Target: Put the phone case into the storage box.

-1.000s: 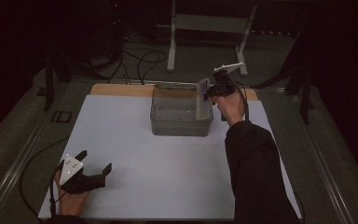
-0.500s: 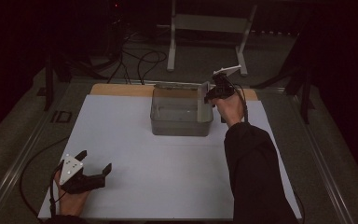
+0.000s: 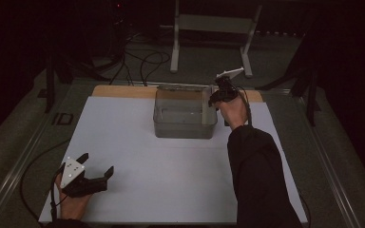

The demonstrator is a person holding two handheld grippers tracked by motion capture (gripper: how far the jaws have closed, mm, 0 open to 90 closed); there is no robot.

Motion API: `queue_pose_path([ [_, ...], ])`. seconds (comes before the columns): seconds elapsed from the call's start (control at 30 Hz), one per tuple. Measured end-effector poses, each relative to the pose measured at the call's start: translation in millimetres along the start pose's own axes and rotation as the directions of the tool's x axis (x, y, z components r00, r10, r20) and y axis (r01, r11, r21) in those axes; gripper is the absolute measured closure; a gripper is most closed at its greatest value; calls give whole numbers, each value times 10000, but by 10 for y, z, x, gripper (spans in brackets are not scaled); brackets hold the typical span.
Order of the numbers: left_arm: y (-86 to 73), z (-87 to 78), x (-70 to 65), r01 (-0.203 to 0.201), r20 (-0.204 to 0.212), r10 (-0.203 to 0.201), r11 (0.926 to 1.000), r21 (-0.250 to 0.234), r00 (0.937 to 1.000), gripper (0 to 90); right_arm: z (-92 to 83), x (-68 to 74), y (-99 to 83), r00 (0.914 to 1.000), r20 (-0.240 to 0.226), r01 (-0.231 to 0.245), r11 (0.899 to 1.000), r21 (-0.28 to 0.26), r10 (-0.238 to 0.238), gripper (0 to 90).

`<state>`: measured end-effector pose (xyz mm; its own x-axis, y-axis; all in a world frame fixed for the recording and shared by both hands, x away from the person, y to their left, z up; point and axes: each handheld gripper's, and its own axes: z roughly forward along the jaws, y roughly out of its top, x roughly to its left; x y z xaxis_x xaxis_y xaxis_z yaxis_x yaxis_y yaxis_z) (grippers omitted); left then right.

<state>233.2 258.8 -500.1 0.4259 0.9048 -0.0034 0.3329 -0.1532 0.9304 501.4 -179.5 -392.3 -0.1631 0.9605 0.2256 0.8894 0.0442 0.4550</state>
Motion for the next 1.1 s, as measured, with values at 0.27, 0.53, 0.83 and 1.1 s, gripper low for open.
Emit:
queue_pose_path([
  [0.27,1,-3,2,-10,1,10,10000,0,10000,1,69,0,-8,9997,231,0,9999,155,-3,806],
  [0.53,1,-5,3,-11,-9,11,10000,-6,10000,1,118,14,-10,9993,366,4,9997,231,-12,806],
  [0.83,1,-7,2,8,-15,-8,10000,-20,10000,1,171,10,-2,9988,490,-114,9991,397,95,806],
  [1.1,1,-8,3,-1,-5,1,10000,-14,10000,1,225,9,-4,9984,548,-153,9986,513,124,806],
])
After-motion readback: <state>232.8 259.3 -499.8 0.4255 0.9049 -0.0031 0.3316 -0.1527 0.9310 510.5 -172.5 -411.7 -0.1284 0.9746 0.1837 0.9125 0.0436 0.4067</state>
